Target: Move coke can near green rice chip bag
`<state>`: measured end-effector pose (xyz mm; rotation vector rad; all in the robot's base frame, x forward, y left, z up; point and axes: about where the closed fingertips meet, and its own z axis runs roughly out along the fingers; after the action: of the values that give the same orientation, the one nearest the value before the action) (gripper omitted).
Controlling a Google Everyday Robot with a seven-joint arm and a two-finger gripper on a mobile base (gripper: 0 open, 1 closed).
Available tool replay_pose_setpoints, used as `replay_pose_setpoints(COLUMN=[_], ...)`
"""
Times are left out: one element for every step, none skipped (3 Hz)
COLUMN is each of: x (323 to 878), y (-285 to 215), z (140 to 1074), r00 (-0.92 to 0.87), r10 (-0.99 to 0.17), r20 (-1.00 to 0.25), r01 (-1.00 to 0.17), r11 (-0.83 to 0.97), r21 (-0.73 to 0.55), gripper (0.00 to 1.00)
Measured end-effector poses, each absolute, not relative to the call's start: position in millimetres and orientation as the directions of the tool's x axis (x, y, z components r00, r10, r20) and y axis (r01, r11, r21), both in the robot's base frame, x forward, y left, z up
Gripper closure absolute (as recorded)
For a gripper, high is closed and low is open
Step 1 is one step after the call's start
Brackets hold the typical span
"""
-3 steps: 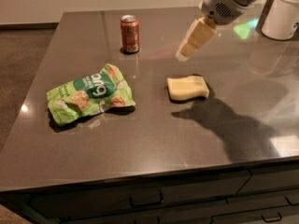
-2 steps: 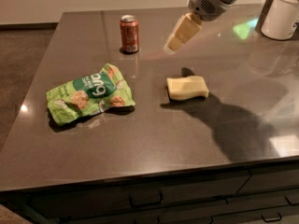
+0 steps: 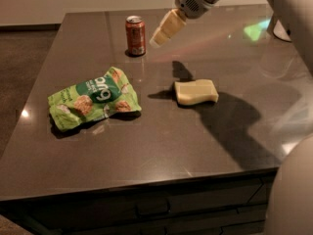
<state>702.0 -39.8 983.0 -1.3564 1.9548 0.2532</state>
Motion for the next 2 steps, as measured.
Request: replay_pose_setpoints(x=[730,755], y=[-29,-21], z=[974,963], r00=[-0.241,-0.307], r10=[-0.693,-0.658], r20=[-0.679,-0.688], r01=[-0.85,-0.818], r11=[0.489,0.551], r21=[-0.197,-0.162], gripper=[0.0,0.0])
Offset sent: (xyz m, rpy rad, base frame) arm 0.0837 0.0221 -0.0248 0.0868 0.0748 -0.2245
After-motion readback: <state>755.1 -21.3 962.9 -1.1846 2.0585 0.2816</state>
